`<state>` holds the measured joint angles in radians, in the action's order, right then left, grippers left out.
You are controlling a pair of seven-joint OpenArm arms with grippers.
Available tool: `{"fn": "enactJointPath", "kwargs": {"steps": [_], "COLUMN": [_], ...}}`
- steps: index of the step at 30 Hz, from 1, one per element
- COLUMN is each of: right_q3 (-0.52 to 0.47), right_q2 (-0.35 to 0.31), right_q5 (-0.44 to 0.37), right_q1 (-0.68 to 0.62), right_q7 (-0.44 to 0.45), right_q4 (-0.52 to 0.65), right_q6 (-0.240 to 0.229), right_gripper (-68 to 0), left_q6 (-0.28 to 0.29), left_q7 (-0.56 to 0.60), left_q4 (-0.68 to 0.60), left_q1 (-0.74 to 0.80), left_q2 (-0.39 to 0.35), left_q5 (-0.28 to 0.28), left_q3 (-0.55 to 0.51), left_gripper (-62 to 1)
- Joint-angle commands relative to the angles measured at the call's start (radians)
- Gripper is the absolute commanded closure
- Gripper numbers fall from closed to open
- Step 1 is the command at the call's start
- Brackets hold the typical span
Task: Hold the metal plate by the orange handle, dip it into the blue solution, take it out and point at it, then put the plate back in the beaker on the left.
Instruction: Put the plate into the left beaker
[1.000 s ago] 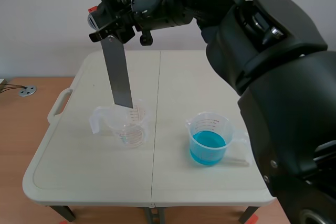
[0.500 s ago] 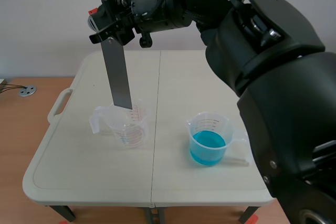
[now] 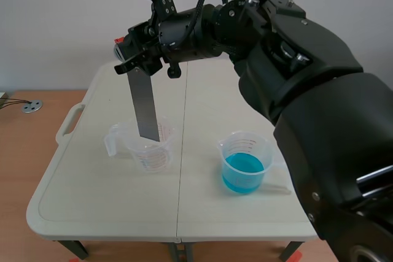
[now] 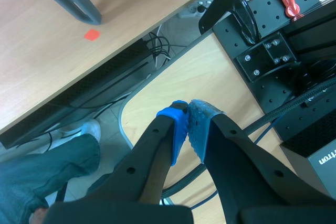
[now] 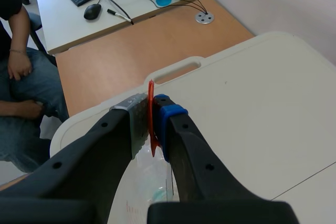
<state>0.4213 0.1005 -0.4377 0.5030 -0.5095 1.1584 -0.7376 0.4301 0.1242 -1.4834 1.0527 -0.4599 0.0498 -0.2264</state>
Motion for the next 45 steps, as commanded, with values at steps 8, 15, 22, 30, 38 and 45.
{"fn": "enactJointPath", "kwargs": {"steps": [8, 15, 22, 30, 38, 45], "right_q3": [0.006, 0.011, 0.034, 0.034, 0.034, 0.029], "right_q2": [0.011, 0.011, 0.011, 0.011, 0.011, 0.011], "right_q5": [0.034, 0.05, 0.062, 0.121, 0.147, 0.146], "right_q1": [0.023, 0.023, 0.012, -0.021, -0.024, -0.017], "right_q7": [0.089, 0.117, 0.121, 0.124, 0.112, 0.113], "right_q4": [-0.077, -0.138, -0.154, -0.156, -0.156, -0.156], "right_q6": [-0.008, -0.008, -0.008, -0.008, -0.008, -0.008], "right_gripper": [-1.1, -1.1, -1.1, -1.1, -1.1, -1.1], "left_q6": [0.006, 0.006, 0.006, 0.006, 0.006, 0.006], "left_q7": [0.01, 0.01, 0.01, 0.01, 0.01, 0.01], "left_q4": [-0.014, -0.014, -0.014, -0.014, -0.014, -0.014], "left_q1": [0.008, 0.008, 0.008, 0.008, 0.008, 0.008], "left_q2": [-0.001, -0.001, -0.001, -0.001, -0.001, -0.001], "left_q5": [0.007, 0.007, 0.007, 0.007, 0.007, 0.007], "left_q3": [0.003, 0.003, 0.003, 0.003, 0.003, 0.003], "left_gripper": [-3.1, -3.1, -3.2, -3.2, -3.2, -3.2]}}
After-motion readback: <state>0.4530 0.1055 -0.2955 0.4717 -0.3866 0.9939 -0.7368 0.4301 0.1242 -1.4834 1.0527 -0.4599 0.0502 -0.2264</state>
